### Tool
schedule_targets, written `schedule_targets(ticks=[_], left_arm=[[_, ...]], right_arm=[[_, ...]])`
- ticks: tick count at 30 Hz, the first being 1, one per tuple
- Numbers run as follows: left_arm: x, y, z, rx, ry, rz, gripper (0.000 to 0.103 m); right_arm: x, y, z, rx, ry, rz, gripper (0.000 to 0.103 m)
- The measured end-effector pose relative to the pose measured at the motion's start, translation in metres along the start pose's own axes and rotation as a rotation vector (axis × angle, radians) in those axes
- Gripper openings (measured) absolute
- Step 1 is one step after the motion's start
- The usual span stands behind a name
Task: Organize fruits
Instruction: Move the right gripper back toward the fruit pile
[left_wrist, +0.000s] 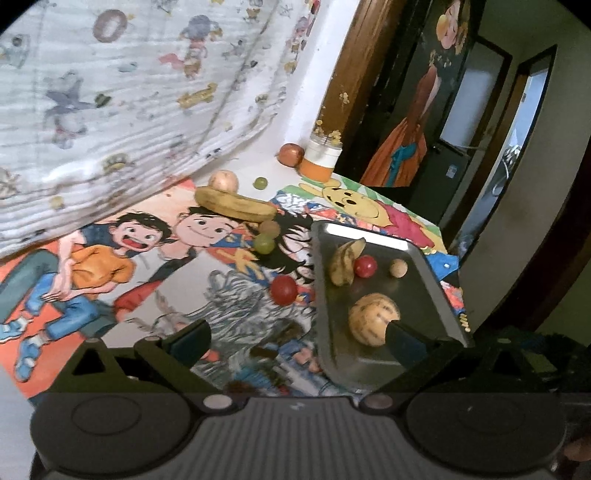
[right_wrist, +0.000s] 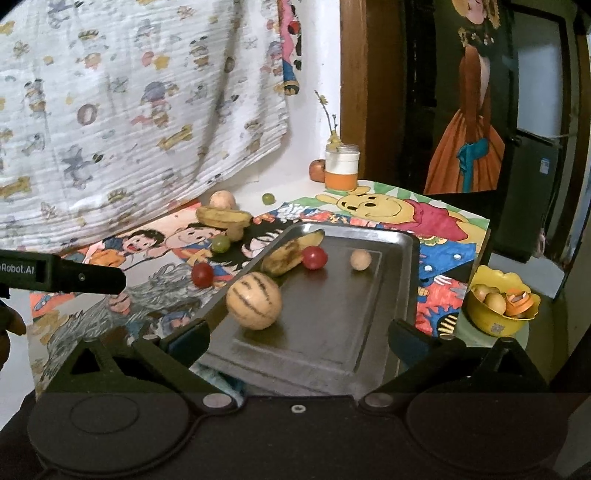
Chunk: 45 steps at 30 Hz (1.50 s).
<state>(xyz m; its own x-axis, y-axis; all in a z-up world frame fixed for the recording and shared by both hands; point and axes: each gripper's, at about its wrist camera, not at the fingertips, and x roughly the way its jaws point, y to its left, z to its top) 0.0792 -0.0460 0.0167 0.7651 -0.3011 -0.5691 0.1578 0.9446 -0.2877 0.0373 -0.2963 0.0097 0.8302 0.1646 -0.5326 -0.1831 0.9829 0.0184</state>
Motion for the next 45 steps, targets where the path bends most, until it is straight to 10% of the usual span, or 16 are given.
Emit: schedule_targets(ticks=[45], left_arm=[[-0.019,0.103,-0.018,-0.053,0.064,0.266,0.103]], right_arm=[[0.021,0.09,0.011,-0.155,0.127,0.085,0.102]])
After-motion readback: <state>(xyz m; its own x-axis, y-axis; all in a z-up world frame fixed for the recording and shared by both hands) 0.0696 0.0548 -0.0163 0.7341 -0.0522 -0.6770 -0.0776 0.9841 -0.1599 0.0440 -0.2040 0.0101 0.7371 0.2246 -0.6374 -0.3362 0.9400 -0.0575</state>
